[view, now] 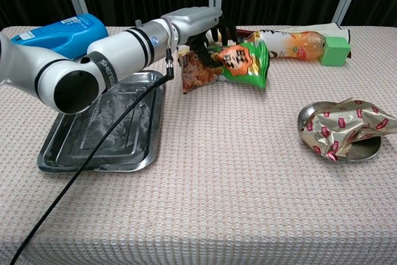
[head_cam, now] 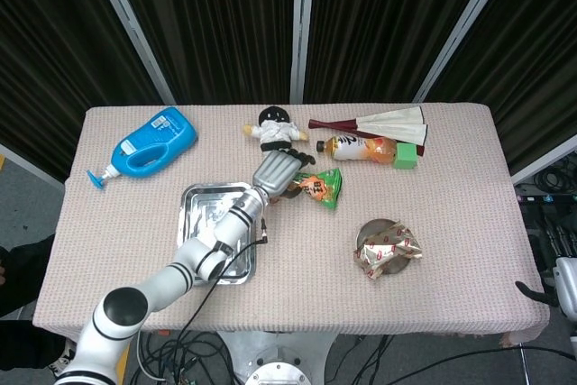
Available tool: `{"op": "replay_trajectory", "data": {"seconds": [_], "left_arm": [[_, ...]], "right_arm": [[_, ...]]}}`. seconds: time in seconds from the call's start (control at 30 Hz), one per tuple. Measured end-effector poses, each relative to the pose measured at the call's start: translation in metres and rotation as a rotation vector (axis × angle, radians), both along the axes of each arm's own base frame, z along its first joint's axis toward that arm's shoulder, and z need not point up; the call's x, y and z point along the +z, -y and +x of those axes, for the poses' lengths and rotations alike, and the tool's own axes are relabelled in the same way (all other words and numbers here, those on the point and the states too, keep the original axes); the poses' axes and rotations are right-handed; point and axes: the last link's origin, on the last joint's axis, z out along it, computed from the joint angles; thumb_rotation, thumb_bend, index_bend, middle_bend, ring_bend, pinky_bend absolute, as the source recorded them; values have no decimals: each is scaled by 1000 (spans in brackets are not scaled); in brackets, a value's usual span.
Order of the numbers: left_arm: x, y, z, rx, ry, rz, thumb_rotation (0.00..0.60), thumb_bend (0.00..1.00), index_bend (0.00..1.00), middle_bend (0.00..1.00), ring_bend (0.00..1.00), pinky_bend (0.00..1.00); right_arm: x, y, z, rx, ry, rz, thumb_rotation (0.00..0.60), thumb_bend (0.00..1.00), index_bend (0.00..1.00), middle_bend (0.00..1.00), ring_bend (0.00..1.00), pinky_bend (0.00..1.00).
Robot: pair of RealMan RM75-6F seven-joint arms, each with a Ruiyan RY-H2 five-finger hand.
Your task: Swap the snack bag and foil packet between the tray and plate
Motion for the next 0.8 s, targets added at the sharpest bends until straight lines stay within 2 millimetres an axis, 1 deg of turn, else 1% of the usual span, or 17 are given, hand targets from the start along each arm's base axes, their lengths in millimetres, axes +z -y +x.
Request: {"op": "replay_trajectory", "data": {"seconds": [0.13,0.3,0.43,0.53,0.63,0.73,0.8], "left_arm": [[11,-4,-5,-18,24,41,600,225,102,115,93,254],[35,-8,-25,-23,46,74,600,216,102,127,93,248],[60,0,-47,-24,79,84,600,202,102,133,93,232],[84,13,-67,-18,96,93,600,192,106,134,93,216],[113,33,-93,10,100,115,600,189,119,135,93,205],[147,60,-128,70,87,156,600,189,133,150,88,199],[173,82,-158,130,71,199,600,190,134,157,83,198]], "right_arm": [[0,1,1,5,-1,6,600,0,0,1,0,0],[2,4,8,31,-22,27,600,0,0,1,0,0],[3,13,20,77,-58,69,600,0,0,1,0,0],[0,23,32,113,-64,106,600,0,0,1,0,0],[-7,33,44,144,-67,154,600,0,0,1,0,0],[-14,43,53,155,-79,214,600,0,0,0,0,0],[-21,49,60,159,-88,266,600,0,0,0,0,0]]}}
